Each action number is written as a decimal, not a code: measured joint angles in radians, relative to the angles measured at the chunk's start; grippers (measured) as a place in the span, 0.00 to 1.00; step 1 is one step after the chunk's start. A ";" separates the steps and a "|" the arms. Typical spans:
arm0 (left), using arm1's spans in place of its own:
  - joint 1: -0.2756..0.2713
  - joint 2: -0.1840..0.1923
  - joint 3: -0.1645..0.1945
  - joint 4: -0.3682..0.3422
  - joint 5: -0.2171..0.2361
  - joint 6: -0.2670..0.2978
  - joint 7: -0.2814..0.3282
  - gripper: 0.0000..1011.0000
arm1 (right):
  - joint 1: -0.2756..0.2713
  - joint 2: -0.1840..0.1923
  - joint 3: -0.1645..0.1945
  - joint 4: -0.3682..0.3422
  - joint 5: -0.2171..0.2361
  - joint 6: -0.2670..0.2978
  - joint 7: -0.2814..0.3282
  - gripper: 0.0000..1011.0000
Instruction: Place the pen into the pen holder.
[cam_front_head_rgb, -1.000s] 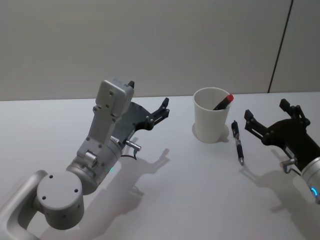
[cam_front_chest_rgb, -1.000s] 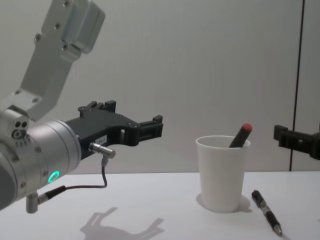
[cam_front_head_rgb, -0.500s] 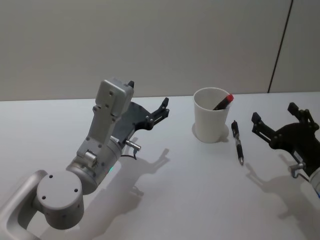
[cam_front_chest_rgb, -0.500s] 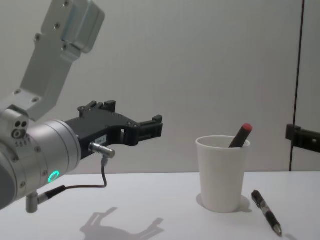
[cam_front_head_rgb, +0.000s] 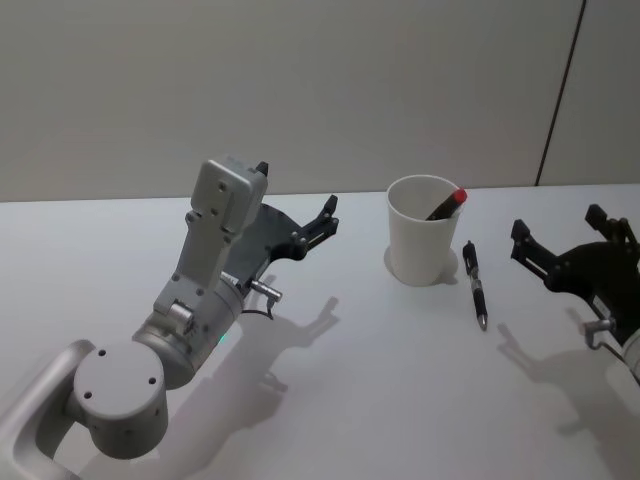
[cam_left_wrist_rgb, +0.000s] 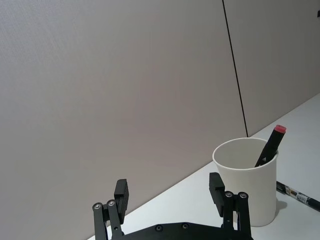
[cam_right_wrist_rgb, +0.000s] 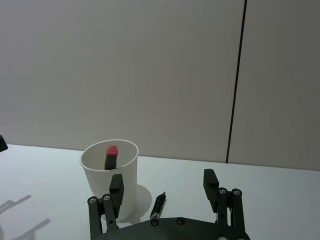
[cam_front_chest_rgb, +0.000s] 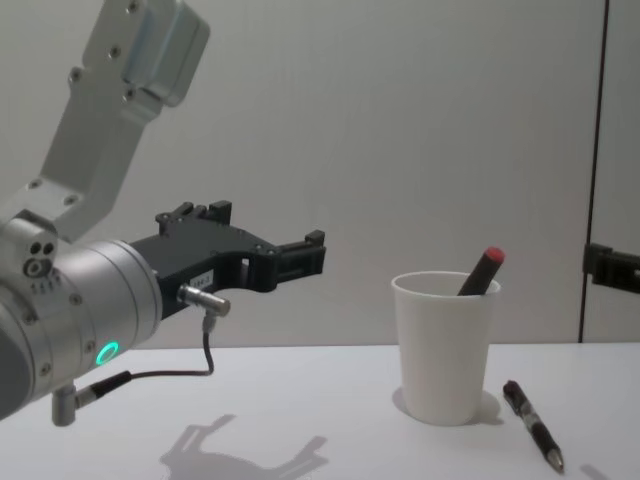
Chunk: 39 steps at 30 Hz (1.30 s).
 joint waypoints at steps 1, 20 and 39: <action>0.000 0.000 0.000 0.000 0.000 0.000 0.000 0.99 | 0.004 -0.004 0.000 -0.002 0.000 0.014 -0.008 0.99; 0.000 0.000 0.000 0.000 0.000 0.000 0.000 0.99 | 0.090 -0.081 -0.012 0.040 -0.032 0.183 -0.069 0.99; 0.000 0.000 0.000 0.000 0.000 0.000 0.000 0.99 | 0.171 -0.154 -0.033 0.137 -0.085 0.294 -0.091 0.99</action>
